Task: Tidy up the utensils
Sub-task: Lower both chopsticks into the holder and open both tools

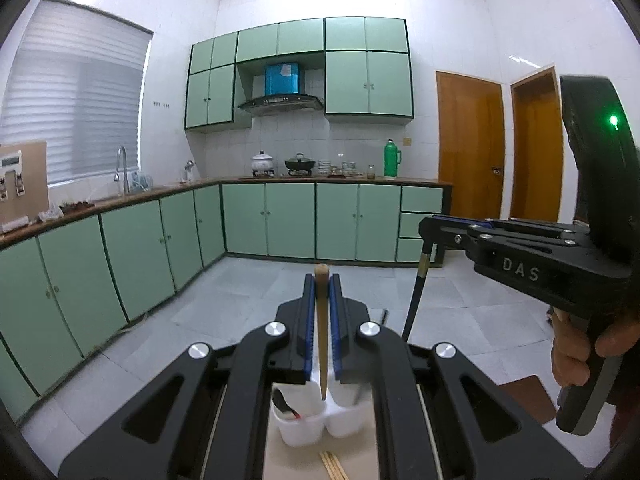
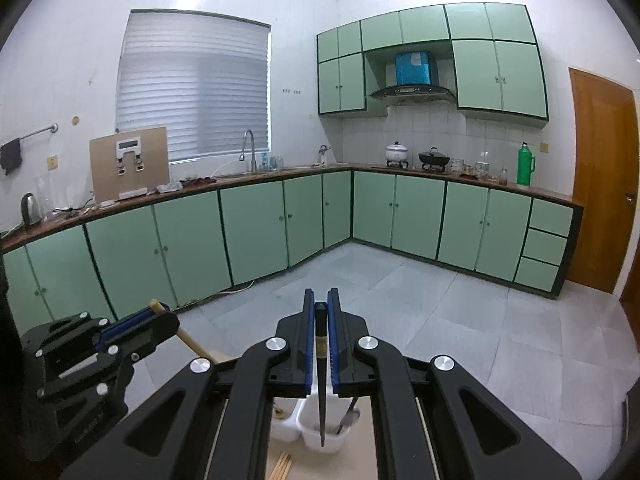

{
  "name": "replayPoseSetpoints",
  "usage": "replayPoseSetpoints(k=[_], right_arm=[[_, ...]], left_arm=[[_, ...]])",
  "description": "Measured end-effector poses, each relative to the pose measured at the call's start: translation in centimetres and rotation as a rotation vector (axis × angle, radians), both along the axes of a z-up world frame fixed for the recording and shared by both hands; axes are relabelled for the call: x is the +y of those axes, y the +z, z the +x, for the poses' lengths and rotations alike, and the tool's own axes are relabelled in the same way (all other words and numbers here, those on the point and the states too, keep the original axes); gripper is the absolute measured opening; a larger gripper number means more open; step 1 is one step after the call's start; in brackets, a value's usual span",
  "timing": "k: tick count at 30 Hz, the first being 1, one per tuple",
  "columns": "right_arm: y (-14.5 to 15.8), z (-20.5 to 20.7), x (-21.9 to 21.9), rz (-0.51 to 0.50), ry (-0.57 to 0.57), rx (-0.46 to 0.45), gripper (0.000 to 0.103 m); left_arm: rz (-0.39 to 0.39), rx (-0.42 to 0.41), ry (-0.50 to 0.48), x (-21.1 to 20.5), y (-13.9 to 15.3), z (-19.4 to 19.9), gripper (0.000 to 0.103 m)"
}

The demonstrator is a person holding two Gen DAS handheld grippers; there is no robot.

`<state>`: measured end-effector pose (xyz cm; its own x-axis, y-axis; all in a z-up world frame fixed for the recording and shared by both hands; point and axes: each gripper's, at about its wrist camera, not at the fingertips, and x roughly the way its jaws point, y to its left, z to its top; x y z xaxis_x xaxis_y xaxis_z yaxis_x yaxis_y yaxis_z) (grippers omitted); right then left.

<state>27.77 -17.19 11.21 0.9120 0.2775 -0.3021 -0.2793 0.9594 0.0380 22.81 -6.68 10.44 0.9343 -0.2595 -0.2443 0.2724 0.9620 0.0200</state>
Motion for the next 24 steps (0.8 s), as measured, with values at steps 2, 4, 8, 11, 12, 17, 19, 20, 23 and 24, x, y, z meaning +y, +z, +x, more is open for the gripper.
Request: replayPoseSetpoints(k=[2,4,8,11,12,17,19,20,23,24], right_arm=[[-0.2,1.5,0.0,0.004,-0.015,-0.014,0.006],[-0.6,2.7,0.0,0.009,-0.026,-0.017,0.006],[-2.4,5.4,-0.1,0.021,-0.042,-0.003,0.006],[-3.9,6.8,-0.2,0.036,-0.042,0.024,0.006],[-4.5,7.1,-0.3,0.041,-0.040,0.032,0.006],[-6.5,7.5,-0.1,0.026,-0.037,0.054,0.006],[-7.1,7.7,0.1,0.019,-0.033,0.067,0.006],[-7.4,7.8,0.2,0.016,-0.032,0.073,0.006],[-8.0,7.8,0.4,0.005,-0.031,0.085,0.006],[-8.1,7.8,0.4,0.003,-0.032,0.087,0.006]], left_arm=[[0.006,0.011,0.006,-0.3,-0.3,1.5,0.006],[0.011,0.020,0.012,-0.3,-0.8,2.7,0.006],[0.009,0.051,0.019,0.0,-2.4,4.7,0.006],[0.006,0.075,0.020,0.2,-3.5,5.9,0.006],[0.008,0.088,0.023,0.4,-3.9,6.5,0.006],[0.017,0.132,0.022,0.5,-5.7,8.0,0.006],[0.019,0.148,0.023,0.7,-6.2,8.5,0.006],[0.021,0.157,0.024,0.6,-6.5,8.7,0.006],[0.024,0.176,0.026,1.0,-7.0,9.3,0.006],[0.024,0.181,0.025,1.1,-7.0,9.3,0.006]])
